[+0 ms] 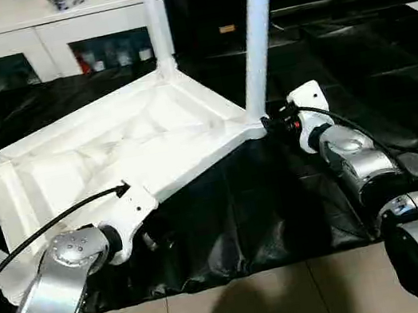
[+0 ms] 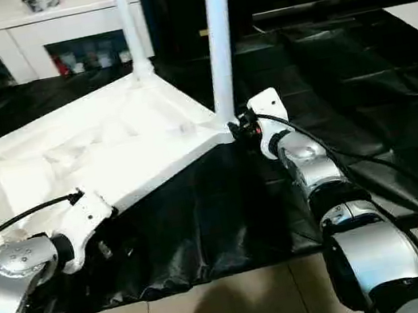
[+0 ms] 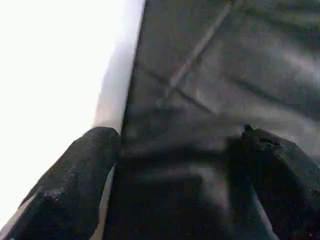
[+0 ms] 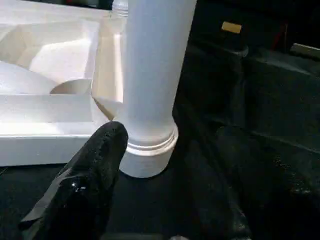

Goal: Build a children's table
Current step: Rotate table base

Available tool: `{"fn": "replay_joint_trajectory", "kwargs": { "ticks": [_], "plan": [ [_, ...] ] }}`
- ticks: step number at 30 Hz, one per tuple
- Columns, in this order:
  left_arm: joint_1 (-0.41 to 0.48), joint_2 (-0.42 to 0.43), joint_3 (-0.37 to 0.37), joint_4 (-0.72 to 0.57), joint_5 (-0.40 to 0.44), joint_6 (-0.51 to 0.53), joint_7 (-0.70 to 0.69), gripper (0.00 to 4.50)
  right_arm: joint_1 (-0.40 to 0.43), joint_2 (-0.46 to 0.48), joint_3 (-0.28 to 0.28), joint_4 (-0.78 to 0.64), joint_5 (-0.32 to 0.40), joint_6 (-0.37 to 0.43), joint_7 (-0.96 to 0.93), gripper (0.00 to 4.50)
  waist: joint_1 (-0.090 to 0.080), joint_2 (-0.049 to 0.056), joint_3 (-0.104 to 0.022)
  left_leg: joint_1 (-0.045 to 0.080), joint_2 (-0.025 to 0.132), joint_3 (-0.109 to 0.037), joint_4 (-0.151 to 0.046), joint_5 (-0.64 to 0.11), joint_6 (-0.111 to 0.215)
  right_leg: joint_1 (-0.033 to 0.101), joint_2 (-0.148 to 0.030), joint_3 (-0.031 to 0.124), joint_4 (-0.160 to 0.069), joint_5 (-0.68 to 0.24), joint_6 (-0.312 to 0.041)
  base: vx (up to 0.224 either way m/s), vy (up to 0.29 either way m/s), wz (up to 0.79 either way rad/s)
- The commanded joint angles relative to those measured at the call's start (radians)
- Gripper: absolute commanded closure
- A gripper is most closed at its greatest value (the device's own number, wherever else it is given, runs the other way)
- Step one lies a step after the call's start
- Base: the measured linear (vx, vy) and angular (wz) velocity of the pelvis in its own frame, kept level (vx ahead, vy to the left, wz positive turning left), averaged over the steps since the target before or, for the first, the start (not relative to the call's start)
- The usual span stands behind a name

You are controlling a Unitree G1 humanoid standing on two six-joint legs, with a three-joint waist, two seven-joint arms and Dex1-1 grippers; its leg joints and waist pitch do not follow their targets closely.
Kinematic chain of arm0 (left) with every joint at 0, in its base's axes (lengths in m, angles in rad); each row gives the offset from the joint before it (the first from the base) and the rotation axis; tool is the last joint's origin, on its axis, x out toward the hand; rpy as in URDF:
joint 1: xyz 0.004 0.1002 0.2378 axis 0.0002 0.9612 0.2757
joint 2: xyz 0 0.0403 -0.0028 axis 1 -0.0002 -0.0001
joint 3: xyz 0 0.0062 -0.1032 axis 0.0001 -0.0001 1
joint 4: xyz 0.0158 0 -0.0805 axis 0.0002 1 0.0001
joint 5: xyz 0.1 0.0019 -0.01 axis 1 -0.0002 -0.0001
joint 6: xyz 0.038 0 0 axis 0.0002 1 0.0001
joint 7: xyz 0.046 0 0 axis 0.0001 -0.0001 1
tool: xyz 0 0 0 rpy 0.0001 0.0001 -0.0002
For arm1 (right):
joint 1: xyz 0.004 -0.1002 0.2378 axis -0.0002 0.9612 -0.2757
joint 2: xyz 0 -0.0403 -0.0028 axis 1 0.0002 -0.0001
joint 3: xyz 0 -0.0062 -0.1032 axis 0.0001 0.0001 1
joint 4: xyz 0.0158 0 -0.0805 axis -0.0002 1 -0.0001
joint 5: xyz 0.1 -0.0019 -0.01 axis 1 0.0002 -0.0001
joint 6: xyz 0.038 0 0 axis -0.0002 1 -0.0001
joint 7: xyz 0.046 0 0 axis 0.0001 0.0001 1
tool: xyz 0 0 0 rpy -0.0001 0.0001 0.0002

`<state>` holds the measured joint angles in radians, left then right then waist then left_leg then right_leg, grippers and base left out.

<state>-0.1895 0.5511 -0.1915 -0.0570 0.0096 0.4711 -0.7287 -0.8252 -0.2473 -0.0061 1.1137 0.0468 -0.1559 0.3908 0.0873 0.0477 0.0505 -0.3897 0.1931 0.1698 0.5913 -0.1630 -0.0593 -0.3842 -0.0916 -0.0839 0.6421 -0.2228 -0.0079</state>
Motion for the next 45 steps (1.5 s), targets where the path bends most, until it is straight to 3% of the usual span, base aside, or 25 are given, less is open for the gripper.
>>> {"fn": "replay_joint_trajectory", "kwargs": {
  "ticks": [1, 3, 6, 7, 8, 9, 11, 15, 16, 17, 19, 20, 23, 25, 29, 34, 35, 37, 38, 39, 40, 41, 42, 43, 45],
  "plan": [
    [0.05, -0.035, 0.098, -0.075, -0.05, -0.028, 0.051, 0.06, 0.022, 0.005, -0.006, -0.035, 0.018, -0.014, 0.064, 1.12, 0.003, -0.002, -0.068, 0.01, 0.028, -0.008, -0.06, -0.226, 0.026, 0.043, -0.053, 0.045, -0.076, -0.089, -0.245, 0.0, 0.0, 0.0],
    [0.064, -0.042, 0.112, -0.089, -0.06, -0.04, 0.057, 0.06, 0.032, 0.006, -0.006, -0.048, 0.024, -0.014, 0.084, 1.12, 0.005, -0.002, -0.07, 0.009, 0.03, -0.008, -0.059, -0.208, 0.042, 0.044, -0.051, 0.043, -0.075, -0.066, -0.248, 0.0, 0.0, 0.0],
    [0.161, -0.134, 0.238, -0.141, -0.068, -0.102, 0.239, 0.06, 0.151, 0.009, 0.015, -0.217, 0.073, 0.006, 0.216, 1.12, 0.007, 0.0, -0.068, 0.008, 0.032, -0.008, -0.059, -0.217, 0.063, 0.044, -0.047, 0.042, -0.077, -0.046, -0.237, 0.0, 0.0, 0.0],
    [0.161, -0.134, 0.238, -0.141, -0.068, -0.102, 0.239, 0.06, 0.151, 0.009, 0.015, -0.217, 0.073, 0.006, 0.216, 1.12, 0.008, 0.004, -0.068, 0.009, 0.035, -0.009, -0.06, -0.224, 0.066, 0.044, -0.047, 0.042, -0.08, -0.046, -0.229, 0.0, 0.0, 0.0],
    [0.218, -0.182, 0.278, -0.18, -0.067, -0.144, 0.308, 0.06, 0.203, 0.013, 0.024, -0.295, 0.089, 0.014, 0.235, 1.12, 0.009, 0.006, -0.068, 0.01, 0.036, -0.011, -0.062, -0.234, 0.067, 0.043, -0.045, 0.041, -0.081, -0.053, -0.225, 0.0, 0.0, 0.0],
    [0.218, -0.182, 0.278, -0.18, -0.067, -0.144, 0.308, 0.06, 0.203, 0.013, 0.024, -0.295, 0.089, 0.014, 0.235, 1.12, 0.009, 0.004, -0.068, 0.01, 0.038, -0.012, -0.063, -0.237, 0.067, 0.042, -0.046, 0.041, -0.083, -0.054, -0.221, 0.0, 0.0, 0.0],
    [0.321, -0.27, 0.332, -0.233, -0.061, -0.242, 0.401, 0.06, 0.263, 0.021, 0.028, -0.381, 0.102, 0.032, 0.24, 1.12, 0.011, 0.011, -0.064, 0.011, 0.038, -0.012, -0.067, -0.279, 0.056, 0.037, -0.045, 0.042, -0.09, -0.108, -0.219, 0.0, 0.0, 0.0],
    [0.43, -0.355, 0.372, -0.266, -0.068, -0.353, 0.473, 0.06, 0.308, 0.03, 0.036, -0.431, 0.106, 0.04, 0.253, 1.12, 0.008, 0.009, -0.06, 0.008, 0.04, -0.014, -0.074, -0.332, 0.043, 0.038, -0.048, 0.043, -0.102, -0.17, -0.191, 0.0, 0.0, 0.0],
    [0.507, -0.421, 0.394, -0.291, -0.06, -0.42, 0.54, 0.06, 0.341, 0.037, 0.04, -0.476, 0.109, 0.058, 0.26, 1.12, 0.01, 0.015, -0.058, 0.009, 0.04, -0.015, -0.074, -0.349, 0.037, 0.035, -0.047, 0.044, -0.107, -0.186, -0.179, 0.0, 0.0, 0.0],
    [0.525, -0.436, 0.395, -0.298, -0.06, -0.433, 0.551, 0.06, 0.35, 0.039, 0.042, -0.489, 0.109, 0.064, 0.26, 1.12, 0.008, 0.01, -0.054, 0.006, 0.042, -0.015, -0.078, -0.362, 0.036, 0.036, -0.048, 0.044, -0.11, -0.2, -0.167, 0.0, 0.0, 0.0],
    [0.54, -0.445, 0.394, -0.302, -0.052, -0.452, 0.561, 0.06, 0.359, 0.04, 0.044, -0.506, 0.11, 0.073, 0.259, 1.12, 0.012, 0.011, -0.056, 0.012, 0.04, -0.015, -0.076, -0.377, 0.033, 0.031, -0.047, 0.045, -0.114, -0.234, -0.157, 0.0, 0.0, 0.0],
    [0.545, -0.448, 0.393, -0.303, -0.049, -0.459, 0.565, 0.06, 0.363, 0.04, 0.044, -0.513, 0.11, 0.076, 0.258, 1.12, 0.017, 0.012, -0.053, 0.016, 0.04, -0.015, -0.077, -0.402, 0.025, 0.025, -0.046, 0.047, -0.12, -0.272, -0.148, 0.0, 0.0, 0.0],
    [0.643, -0.522, 0.38, -0.312, -0.015, -0.548, 0.636, 0.06, 0.417, 0.047, 0.068, -0.601, 0.105, 0.127, 0.26, 1.12, 0.02, 0.023, -0.047, 0.011, 0.044, -0.02, -0.083, -0.426, 0.009, 0.026, -0.047, 0.048, -0.121, -0.294, -0.121, 0.0, 0.0, 0.0],
    [0.7, -0.577, 0.379, -0.32, 0.018, -0.602, 0.693, 0.06, 0.444, 0.046, 0.087, -0.641, 0.093, 0.147, 0.262, 1.12, 0.019, 0.02, -0.049, 0.009, 0.044, -0.021, -0.084, -0.424, 0.009, 0.031, -0.046, 0.048, -0.125, -0.288, -0.106, 0.0, 0.0, 0.0],
    [0.743, -0.647, 0.402, -0.335, 0.051, -0.622, 0.79, 0.06, 0.466, 0.048, 0.096, -0.673, 0.094, 0.165, 0.263, 1.12, 0.019, 0.02, -0.048, 0.011, 0.041, -0.019, -0.083, -0.442, 0.013, 0.023, -0.047, 0.049, -0.133, -0.342, -0.095, 0.0, 0.0, 0.0],
    [0.752, -0.681, 0.443, -0.328, 0.073, -0.625, 0.862, 0.06, 0.481, 0.046, 0.106, -0.705, 0.089, 0.188, 0.26, 1.12, 0.019, 0.021, -0.048, 0.009, 0.039, -0.021, -0.083, -0.441, 0.011, 0.02, -0.047, 0.049, -0.139, -0.388, -0.068, 0.0, 0.0, 0.0],
    [0.738, -0.676, 0.462, -0.312, 0.072, -0.636, 0.871, 0.06, 0.484, 0.045, 0.108, -0.716, 0.09, 0.197, 0.259, 1.12, 0.018, 0.017, -0.047, 0.01, 0.037, -0.021, -0.083, -0.443, 0.011, 0.019, -0.044, 0.048, -0.14, -0.393, -0.063, 0.0, 0.0, 0.0],
    [0.715, -0.667, 0.48, -0.291, 0.06, -0.64, 0.877, 0.06, 0.485, 0.044, 0.11, -0.722, 0.09, 0.202, 0.26, 1.12, 0.019, 0.022, -0.05, 0.013, 0.038, -0.022, -0.083, -0.442, 0.008, 0.017, -0.045, 0.049, -0.14, -0.387, -0.063, 0.0, 0.0, 0.0],
    [0.677, -0.646, 0.504, -0.265, 0.053, -0.638, 0.889, 0.06, 0.484, 0.044, 0.112, -0.724, 0.09, 0.21, 0.259, 1.12, 0.018, 0.018, -0.05, 0.01, 0.04, -0.024, -0.085, -0.437, 0.008, 0.02, -0.044, 0.048, -0.137, -0.365, -0.065, 0.0, 0.0, 0.0],
    [0.624, -0.613, 0.531, -0.229, 0.032, -0.624, 0.895, 0.06, 0.48, 0.044, 0.117, -0.72, 0.085, 0.211, 0.26, 1.12, 0.02, 0.022, -0.051, 0.01, 0.038, -0.023, -0.085, -0.435, 0.007, 0.019, -0.043, 0.048, -0.135, -0.36, -0.064, 0.0, 0.0, 0.0],
    [0.549, -0.56, 0.569, -0.174, -0.001, -0.608, 0.893, 0.06, 0.475, 0.045, 0.12, -0.711, 0.08, 0.216, 0.258, 1.12, 0.025, 0.021, -0.055, 0.025, 0.034, -0.019, -0.08, -0.446, 0.004, 0.007, -0.04, 0.051, -0.139, -0.361, -0.064, 0.0, 0.0, 0.0],
    [0.523, -0.539, 0.583, -0.152, -0.015, -0.604, 0.89, 0.06, 0.473, 0.046, 0.12, -0.709, 0.078, 0.22, 0.257, 1.12, 0.026, 0.027, -0.056, 0.025, 0.033, -0.021, -0.081, -0.438, -0.001, 0.008, -0.04, 0.052, -0.133, -0.334, -0.074, 0.0, 0.0, 0.0],
    [0.498, -0.518, 0.597, -0.131, -0.025, -0.603, 0.889, 0.06, 0.471, 0.047, 0.122, -0.706, 0.077, 0.221, 0.257, 1.12, 0.024, 0.027, -0.055, 0.015, 0.035, -0.025, -0.086, -0.425, -0.003, 0.016, -0.042, 0.05, -0.128, -0.312, -0.077, 0.0, 0.0, 0.0],
    [0.476, -0.501, 0.61, -0.112, -0.032, -0.602, 0.889, 0.06, 0.47, 0.047, 0.123, -0.705, 0.075, 0.223, 0.256, 1.12, 0.021, 0.021, -0.056, 0.007, 0.036, -0.029, -0.09, -0.409, -0.005, 0.024, -0.041, 0.048, -0.121, -0.286, -0.077, 0.0, 0.0, 0.0],
    [0.405, -0.45, 0.62, -0.068, -0.107, -0.591, 0.811, 0.06, 0.464, 0.046, 0.127, -0.689, 0.067, 0.234, 0.253, 1.12, 0.021, 0.022, -0.063, 0.014, 0.035, -0.027, -0.084, -0.388, -0.007, 0.019, -0.041, 0.054, -0.116, -0.235, -0.09, 0.0, 0.0, 0.0]
  ]
}}
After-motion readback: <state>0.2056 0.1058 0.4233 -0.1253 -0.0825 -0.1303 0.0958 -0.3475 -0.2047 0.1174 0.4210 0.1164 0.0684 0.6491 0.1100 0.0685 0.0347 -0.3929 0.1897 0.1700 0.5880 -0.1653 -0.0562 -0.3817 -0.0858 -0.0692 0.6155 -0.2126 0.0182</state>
